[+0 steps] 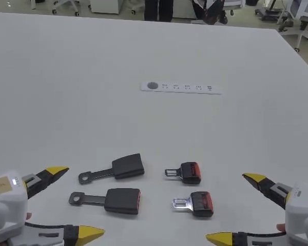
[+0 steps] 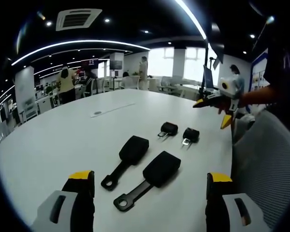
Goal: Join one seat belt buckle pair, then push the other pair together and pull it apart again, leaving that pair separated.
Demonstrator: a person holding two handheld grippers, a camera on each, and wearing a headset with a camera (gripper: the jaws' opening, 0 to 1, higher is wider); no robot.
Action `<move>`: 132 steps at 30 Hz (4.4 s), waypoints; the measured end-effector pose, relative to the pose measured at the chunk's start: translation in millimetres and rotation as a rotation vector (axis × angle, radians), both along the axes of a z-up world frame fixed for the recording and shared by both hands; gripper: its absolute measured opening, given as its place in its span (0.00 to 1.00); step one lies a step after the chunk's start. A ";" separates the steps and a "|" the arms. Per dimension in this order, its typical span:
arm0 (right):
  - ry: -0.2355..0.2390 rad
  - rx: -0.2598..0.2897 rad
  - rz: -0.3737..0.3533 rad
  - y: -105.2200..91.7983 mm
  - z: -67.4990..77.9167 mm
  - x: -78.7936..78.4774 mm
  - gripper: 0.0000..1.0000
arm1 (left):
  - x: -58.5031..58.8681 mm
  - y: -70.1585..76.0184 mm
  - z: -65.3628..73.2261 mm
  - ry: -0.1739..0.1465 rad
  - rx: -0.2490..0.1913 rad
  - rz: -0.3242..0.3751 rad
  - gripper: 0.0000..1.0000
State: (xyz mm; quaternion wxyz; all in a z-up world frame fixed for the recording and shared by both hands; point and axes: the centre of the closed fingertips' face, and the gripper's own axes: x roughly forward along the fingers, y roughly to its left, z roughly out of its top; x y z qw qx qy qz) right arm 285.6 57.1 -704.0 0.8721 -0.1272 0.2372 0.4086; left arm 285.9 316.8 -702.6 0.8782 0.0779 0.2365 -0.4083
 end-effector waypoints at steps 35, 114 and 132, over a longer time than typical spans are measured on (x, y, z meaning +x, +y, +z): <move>-0.035 -0.175 0.272 7.4 -17.1 10.9 0.64 | 4.6 -37.5 -14.0 0.020 0.191 -0.298 0.69; 0.100 -0.327 0.537 34.2 -73.1 18.6 0.31 | 13.8 -49.0 -72.7 0.217 0.450 -0.623 0.32; 0.100 -0.304 0.546 60.0 -71.2 18.8 0.31 | 13.1 -48.7 -72.8 0.221 0.459 -0.622 0.32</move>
